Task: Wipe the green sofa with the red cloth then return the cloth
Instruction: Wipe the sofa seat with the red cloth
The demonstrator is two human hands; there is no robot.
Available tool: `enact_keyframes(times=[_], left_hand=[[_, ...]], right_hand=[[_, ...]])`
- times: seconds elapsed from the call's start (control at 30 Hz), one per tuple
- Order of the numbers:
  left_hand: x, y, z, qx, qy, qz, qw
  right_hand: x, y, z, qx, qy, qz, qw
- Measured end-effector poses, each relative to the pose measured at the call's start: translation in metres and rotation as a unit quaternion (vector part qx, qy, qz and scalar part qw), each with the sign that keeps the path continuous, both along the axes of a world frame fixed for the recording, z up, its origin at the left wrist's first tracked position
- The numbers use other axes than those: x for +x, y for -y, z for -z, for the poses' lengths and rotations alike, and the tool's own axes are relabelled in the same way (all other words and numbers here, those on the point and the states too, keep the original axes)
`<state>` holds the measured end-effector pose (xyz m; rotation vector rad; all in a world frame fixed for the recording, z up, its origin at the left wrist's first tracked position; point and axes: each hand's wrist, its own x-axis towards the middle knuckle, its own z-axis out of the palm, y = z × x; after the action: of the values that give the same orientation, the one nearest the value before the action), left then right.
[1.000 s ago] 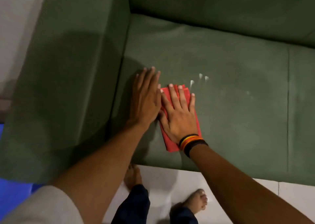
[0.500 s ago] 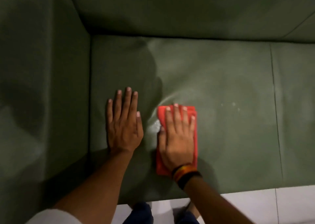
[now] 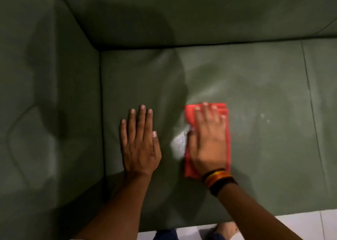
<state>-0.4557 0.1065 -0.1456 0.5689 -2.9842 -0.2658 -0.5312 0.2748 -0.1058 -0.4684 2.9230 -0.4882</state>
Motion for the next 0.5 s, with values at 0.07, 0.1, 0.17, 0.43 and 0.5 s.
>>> enact_keyframes(times=[0.07,0.1,0.17,0.43,0.5], left_hand=[[0.001,0.002,0.003,-0.002,0.000,-0.001,1.000],[0.001,0.002,0.004,-0.002,-0.002,-0.001,1.000],[0.001,0.001,0.004,-0.003,-0.007,0.000,1.000],[0.000,0.001,0.001,-0.007,-0.004,-0.004,1.000],[0.001,0.000,0.001,-0.004,0.006,-0.007,1.000]], right_hand=[[-0.012,0.045,0.002,-0.013,0.004,-0.128,0.992],[-0.028,0.068,0.005,-0.014,-0.008,-0.182,0.983],[-0.074,0.108,0.013,-0.008,-0.020,-0.284,0.958],[-0.169,0.022,0.008,-0.048,-0.031,-0.115,0.992],[-0.142,-0.015,0.005,-0.052,-0.037,0.013,0.998]])
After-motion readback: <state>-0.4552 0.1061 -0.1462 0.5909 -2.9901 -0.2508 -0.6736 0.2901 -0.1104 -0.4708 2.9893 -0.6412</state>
